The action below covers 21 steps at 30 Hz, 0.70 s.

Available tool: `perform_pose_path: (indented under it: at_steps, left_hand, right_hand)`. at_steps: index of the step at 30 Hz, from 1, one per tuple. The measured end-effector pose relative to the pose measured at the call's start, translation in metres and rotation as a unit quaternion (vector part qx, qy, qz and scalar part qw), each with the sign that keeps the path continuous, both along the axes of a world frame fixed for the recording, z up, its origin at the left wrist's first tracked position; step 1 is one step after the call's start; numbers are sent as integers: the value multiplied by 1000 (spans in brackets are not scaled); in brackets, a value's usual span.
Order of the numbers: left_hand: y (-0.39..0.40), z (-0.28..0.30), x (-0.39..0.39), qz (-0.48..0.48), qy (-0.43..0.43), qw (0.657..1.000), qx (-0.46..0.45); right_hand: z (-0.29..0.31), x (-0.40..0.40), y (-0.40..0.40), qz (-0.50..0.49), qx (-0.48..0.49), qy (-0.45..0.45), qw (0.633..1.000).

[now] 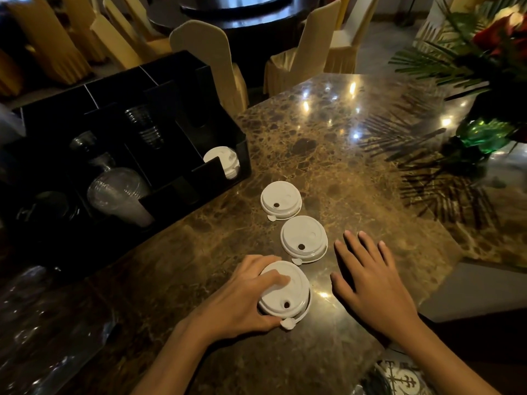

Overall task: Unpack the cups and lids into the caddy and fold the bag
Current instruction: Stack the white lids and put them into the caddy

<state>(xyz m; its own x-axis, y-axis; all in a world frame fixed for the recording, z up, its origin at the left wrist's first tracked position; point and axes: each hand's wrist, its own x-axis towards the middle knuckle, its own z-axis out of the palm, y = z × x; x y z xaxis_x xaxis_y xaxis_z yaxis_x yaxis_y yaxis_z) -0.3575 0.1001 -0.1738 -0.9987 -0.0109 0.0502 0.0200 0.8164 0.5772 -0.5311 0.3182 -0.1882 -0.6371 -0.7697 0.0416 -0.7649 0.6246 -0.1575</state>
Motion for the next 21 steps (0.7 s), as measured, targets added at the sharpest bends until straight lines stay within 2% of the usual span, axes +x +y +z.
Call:
perform_pose_path:
  at_steps: [10, 21]
  left_hand:
    - [-12, 30, -34, 64, 90, 991, 70]
    - [-37, 11, -108, -32, -28, 999, 25]
  right_hand:
    - [2, 1, 0, 1, 1, 3, 1000]
    - [-5, -3, 1, -2, 5, 6, 1000]
